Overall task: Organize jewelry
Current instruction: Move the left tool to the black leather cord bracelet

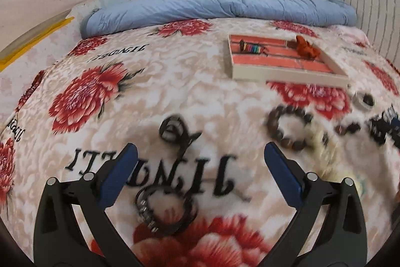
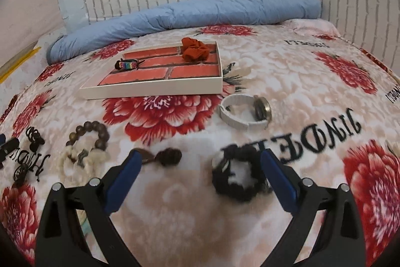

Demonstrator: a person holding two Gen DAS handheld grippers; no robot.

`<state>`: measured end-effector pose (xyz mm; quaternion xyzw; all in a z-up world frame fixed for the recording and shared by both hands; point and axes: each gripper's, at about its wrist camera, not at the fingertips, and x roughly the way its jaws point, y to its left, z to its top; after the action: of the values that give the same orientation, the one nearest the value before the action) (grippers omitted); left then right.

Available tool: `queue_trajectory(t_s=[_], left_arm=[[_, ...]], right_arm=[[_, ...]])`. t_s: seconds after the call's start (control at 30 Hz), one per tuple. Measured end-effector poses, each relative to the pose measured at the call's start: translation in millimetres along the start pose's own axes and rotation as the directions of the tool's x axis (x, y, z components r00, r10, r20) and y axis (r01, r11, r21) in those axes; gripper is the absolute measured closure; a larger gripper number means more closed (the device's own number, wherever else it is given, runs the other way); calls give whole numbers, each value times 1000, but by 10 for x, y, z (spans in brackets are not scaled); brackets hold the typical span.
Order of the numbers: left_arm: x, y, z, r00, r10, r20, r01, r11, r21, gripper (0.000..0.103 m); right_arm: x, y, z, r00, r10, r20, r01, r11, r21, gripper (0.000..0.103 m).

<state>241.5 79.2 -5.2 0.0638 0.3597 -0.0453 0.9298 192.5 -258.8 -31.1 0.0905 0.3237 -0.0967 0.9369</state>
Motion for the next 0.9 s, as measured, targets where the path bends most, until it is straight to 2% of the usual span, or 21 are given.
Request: queue_trajectory(t_s=[0.17,0.3,0.4,0.47,0.53,0.6,0.77,0.9], left_arm=[[-107,129,-194,999,27,37,-28,999,27,5],[-123,330,-319,1000,5,10,-5,1000,-10,5],[-121,412,-372,999,36,-13,-36,999,33,5],[-111,491,-405,999,46,-22,-45,998,31,5],[-36,612,-451,998,-16,-66,15,1000,-10,5],[16,671,-474,995,-40,-92,37,999,-37,5],[27,736,-527,990,-102,-96,94,992,-82,5],[111,734,-556,987,-104,-124,94,992,-89,5]], right_arm=[[-183,40,-126,1000,5,8,-5,1000,17,9],[-318,143,-259,1000,1,12,-2,1000,20,9],[-381,257,-363,1000,29,-4,-29,999,23,9],[-407,375,-443,999,43,-19,-43,999,11,9],[-420,467,-492,999,39,-19,-39,999,-5,9],[-439,561,-524,1000,26,-11,-27,999,-29,9],[-492,706,-555,1000,17,-15,-18,998,-57,9],[-507,834,-592,999,11,-32,-13,997,-79,9]])
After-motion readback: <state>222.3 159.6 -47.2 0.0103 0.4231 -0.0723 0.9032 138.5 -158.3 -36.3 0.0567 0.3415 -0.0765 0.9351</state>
